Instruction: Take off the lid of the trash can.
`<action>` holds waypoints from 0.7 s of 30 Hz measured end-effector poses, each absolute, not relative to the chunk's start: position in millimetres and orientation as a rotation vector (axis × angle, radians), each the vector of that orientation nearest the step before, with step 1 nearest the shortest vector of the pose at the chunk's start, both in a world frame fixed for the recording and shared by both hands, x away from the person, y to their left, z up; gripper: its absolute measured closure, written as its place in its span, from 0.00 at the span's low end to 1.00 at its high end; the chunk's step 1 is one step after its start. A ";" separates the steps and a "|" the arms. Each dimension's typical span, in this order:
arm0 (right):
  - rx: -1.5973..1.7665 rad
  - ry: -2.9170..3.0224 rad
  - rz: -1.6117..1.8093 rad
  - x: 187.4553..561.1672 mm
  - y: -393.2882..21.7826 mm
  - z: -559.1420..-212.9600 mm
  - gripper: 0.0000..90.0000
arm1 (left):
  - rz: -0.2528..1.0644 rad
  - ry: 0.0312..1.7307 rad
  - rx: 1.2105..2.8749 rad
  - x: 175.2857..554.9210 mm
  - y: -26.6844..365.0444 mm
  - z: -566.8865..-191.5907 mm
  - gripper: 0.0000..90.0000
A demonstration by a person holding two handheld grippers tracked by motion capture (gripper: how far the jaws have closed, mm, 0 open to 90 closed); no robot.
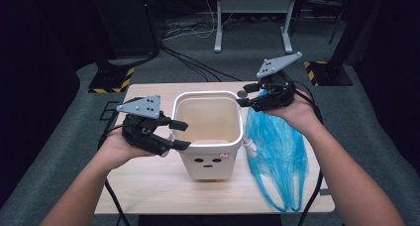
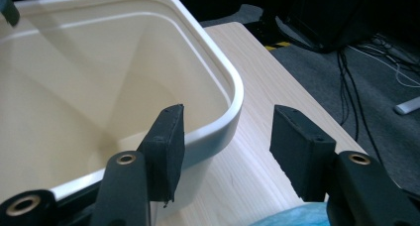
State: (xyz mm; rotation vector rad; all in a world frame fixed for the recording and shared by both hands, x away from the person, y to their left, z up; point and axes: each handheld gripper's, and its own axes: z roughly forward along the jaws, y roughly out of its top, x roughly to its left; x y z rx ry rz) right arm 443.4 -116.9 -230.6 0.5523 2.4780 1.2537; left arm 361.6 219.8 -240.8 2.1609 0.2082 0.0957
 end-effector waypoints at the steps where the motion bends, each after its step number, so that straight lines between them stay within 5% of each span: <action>1: 0.555 2.480 1.259 444.8 -116.4 -230.3 0.51 | 0.093 0.206 2.165 361.6 218.2 -241.2 0.49; 21: 0.562 2.553 1.239 471.1 -86.0 -242.0 0.64 | 0.028 0.112 2.231 360.6 190.0 -251.1 0.71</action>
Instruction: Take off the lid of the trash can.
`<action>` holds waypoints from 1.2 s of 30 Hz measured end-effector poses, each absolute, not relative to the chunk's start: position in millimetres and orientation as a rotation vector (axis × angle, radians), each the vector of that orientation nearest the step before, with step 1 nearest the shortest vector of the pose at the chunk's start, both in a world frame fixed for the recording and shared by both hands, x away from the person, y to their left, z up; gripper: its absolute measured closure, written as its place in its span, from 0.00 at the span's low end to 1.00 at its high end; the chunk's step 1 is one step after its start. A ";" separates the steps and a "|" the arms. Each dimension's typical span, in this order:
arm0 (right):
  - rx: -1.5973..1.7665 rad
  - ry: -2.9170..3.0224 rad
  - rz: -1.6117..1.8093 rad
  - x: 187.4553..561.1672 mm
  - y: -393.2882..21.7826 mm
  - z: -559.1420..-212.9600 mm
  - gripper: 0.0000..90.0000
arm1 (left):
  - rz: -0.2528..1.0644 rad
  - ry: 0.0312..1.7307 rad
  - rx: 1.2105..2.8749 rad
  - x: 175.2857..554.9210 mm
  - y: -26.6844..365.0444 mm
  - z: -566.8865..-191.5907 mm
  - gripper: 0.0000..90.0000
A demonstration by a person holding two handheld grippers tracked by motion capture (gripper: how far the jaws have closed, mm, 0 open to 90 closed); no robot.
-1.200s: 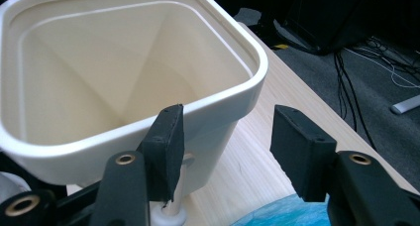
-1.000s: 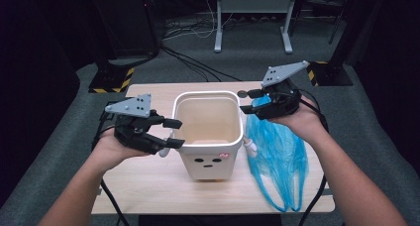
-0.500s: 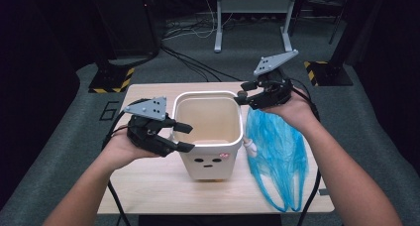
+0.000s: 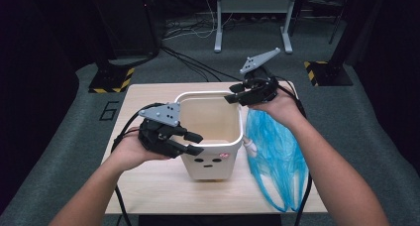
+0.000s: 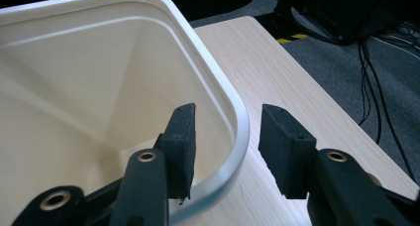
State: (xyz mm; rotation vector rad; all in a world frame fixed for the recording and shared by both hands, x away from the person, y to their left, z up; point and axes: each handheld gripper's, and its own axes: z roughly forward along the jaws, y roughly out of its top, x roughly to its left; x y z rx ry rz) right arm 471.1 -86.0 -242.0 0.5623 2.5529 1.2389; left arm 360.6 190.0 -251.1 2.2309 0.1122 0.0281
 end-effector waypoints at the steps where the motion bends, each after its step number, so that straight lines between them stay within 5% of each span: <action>1: 0.564 2.554 1.238 472.1 -84.2 -242.7 0.65 | 0.032 0.109 2.233 360.5 189.7 -251.3 0.73; 14: 0.603 2.569 1.228 481.2 -75.3 -248.0 0.84 | 0.051 0.063 2.264 358.6 190.0 -252.6 0.89; 36: 0.579 2.586 1.166 480.8 -71.1 -242.9 0.85 | 0.030 0.030 2.262 360.6 191.8 -243.2 0.92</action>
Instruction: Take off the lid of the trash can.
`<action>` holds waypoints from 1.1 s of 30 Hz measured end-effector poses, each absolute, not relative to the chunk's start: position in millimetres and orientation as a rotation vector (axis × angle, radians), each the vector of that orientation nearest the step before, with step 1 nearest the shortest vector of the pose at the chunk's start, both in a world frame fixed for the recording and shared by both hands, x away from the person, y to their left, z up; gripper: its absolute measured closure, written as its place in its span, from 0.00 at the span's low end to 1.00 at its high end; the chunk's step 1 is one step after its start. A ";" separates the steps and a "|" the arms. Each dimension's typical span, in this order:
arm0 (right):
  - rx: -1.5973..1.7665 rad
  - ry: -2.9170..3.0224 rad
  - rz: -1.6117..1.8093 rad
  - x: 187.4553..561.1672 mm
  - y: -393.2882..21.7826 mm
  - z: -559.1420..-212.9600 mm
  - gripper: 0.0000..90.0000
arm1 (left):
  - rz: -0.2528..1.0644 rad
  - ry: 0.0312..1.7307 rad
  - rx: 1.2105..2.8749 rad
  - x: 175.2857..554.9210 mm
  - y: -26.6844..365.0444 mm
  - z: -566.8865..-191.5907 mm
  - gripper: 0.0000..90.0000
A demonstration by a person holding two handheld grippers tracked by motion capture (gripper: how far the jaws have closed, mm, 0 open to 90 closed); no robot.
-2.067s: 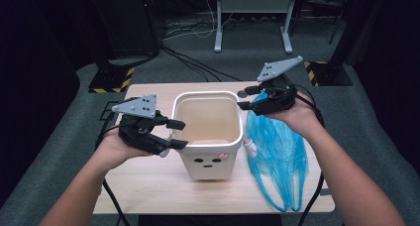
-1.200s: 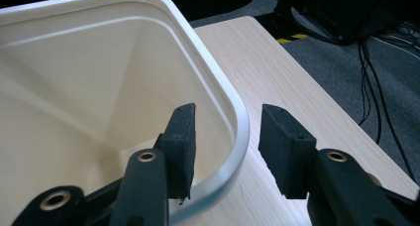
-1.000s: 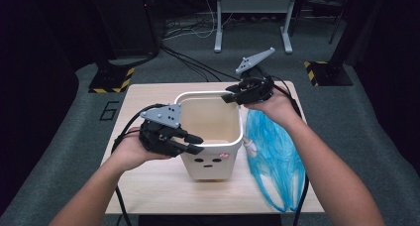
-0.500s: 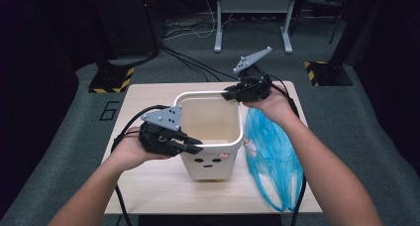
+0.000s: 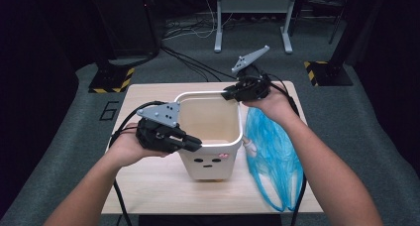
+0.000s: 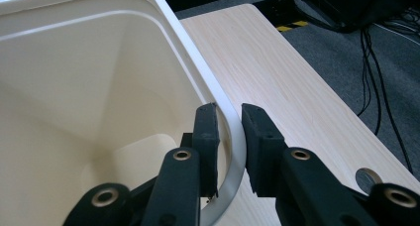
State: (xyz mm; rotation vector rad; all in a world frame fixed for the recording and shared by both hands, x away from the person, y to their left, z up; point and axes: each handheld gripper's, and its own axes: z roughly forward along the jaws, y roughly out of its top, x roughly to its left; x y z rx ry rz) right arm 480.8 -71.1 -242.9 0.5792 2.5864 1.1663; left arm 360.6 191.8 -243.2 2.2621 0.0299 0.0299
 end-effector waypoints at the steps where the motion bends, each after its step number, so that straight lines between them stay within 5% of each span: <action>1: 0.579 2.585 1.171 480.7 -71.5 -243.3 0.85 | 0.042 0.034 2.279 359.8 190.7 -245.7 0.91; 23: 0.574 2.556 1.218 479.2 -74.9 -233.6 0.86 | 0.035 -0.024 2.300 363.4 191.5 -234.9 0.92; 33: 0.530 2.472 1.297 468.0 -82.0 -196.6 0.86 | 0.100 -0.095 2.282 354.0 191.3 -203.6 0.93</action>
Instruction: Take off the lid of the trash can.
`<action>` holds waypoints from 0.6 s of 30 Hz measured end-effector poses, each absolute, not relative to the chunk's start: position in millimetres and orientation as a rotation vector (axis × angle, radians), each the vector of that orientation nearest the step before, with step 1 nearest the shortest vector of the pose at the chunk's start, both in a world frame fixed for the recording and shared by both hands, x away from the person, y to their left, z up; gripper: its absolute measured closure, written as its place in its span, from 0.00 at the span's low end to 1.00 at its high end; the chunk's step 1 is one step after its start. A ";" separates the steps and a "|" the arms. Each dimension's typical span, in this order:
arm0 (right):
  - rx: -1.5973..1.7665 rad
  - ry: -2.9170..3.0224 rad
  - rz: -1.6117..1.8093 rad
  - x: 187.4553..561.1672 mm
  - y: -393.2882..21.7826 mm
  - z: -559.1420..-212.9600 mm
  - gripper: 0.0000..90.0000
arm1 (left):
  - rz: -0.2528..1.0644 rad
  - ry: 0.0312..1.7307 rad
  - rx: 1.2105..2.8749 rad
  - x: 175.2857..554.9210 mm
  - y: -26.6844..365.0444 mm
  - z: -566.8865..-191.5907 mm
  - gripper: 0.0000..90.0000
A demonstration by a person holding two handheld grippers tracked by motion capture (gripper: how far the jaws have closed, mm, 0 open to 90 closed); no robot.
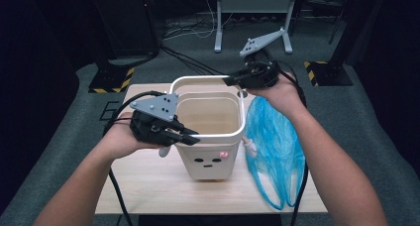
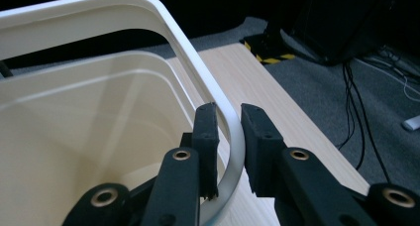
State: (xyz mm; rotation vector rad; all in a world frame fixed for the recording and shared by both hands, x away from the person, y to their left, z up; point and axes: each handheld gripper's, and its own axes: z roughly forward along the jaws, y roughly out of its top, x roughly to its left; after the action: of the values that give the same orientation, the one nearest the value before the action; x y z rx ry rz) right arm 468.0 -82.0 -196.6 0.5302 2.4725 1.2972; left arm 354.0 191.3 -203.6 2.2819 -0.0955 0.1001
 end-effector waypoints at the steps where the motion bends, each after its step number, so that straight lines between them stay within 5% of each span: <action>1: 0.527 2.472 1.300 466.7 -82.8 -194.7 0.86 | 0.104 -0.100 2.281 353.2 191.3 -202.7 0.93; 9: 0.537 2.464 1.326 462.0 -85.1 -201.3 0.85 | 0.130 -0.114 2.289 346.8 190.8 -207.4 0.93; 12: 0.540 2.434 1.368 457.2 -86.4 -199.5 0.73 | 0.160 -0.088 2.288 345.6 195.1 -205.9 0.93; 18: 0.530 2.403 1.400 442.9 -92.6 -196.0 0.65 | 0.176 -0.036 2.275 350.2 208.7 -208.4 0.93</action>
State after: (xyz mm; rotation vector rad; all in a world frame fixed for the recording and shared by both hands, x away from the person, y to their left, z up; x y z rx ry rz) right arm 442.9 -92.6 -196.0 0.5299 2.4033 1.3998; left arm 350.2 208.7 -208.4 2.2747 -0.0356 0.1761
